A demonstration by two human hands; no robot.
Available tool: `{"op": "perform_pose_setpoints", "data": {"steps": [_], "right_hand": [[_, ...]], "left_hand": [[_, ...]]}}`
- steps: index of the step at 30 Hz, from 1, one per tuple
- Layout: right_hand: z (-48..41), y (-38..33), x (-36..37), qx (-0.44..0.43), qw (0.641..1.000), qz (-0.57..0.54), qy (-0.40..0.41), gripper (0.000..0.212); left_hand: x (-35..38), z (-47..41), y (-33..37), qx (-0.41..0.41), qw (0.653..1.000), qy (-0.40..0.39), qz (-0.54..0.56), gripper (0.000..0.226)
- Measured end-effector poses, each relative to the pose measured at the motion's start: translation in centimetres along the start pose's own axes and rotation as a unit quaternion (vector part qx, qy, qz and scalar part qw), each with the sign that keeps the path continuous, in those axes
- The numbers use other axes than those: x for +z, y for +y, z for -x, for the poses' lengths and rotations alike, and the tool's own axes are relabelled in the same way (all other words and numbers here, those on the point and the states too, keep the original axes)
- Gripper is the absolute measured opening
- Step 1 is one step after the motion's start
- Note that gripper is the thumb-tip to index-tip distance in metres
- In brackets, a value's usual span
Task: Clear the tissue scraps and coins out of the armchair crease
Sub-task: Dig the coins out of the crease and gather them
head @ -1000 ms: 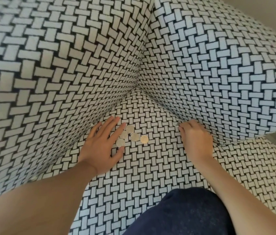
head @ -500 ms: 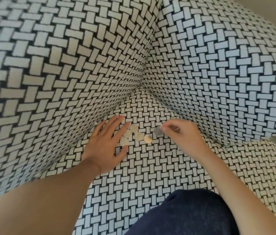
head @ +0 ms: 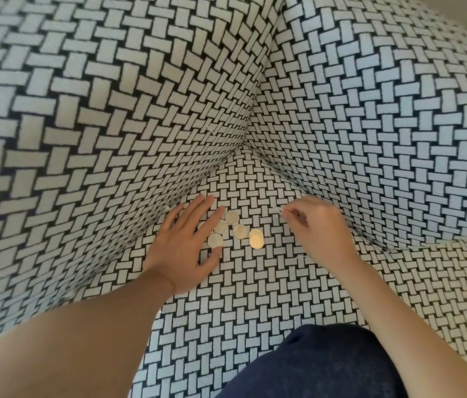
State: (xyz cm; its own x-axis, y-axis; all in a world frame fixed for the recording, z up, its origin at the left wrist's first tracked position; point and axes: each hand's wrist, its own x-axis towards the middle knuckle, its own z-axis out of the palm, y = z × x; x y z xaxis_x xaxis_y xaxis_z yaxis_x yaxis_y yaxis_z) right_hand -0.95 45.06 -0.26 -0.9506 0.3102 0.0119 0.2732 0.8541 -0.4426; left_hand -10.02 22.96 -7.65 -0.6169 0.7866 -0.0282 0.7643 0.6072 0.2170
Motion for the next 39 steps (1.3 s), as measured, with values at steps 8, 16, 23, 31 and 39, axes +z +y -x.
{"op": "perform_pose_setpoints", "data": {"steps": [8,16,23,31,39], "right_hand": [[0.7,-1.4,-0.2,-0.048,0.977,0.097,-0.185,0.029],[0.6,-0.6,0.2,-0.010,0.990,-0.028,-0.140,0.023],[0.9,-0.7,-0.2,0.083,0.979,-0.155,-0.106,0.026],[0.9,-2.2,-0.5,0.085,0.963,-0.199,-0.162,0.015],[3.3,-0.8,-1.5,0.129,0.959,-0.241,-0.076,0.003]], "left_hand": [[0.0,0.0,0.0,0.000,1.000,0.002,0.003,0.066],[0.0,-0.1,0.0,0.001,1.000,0.004,0.004,0.066],[0.1,0.1,0.0,0.004,1.000,0.011,0.007,0.066],[0.3,0.1,0.0,0.000,1.000,0.019,0.015,0.068],[-0.2,0.1,0.1,-0.011,0.999,0.019,0.046,0.069]]}}
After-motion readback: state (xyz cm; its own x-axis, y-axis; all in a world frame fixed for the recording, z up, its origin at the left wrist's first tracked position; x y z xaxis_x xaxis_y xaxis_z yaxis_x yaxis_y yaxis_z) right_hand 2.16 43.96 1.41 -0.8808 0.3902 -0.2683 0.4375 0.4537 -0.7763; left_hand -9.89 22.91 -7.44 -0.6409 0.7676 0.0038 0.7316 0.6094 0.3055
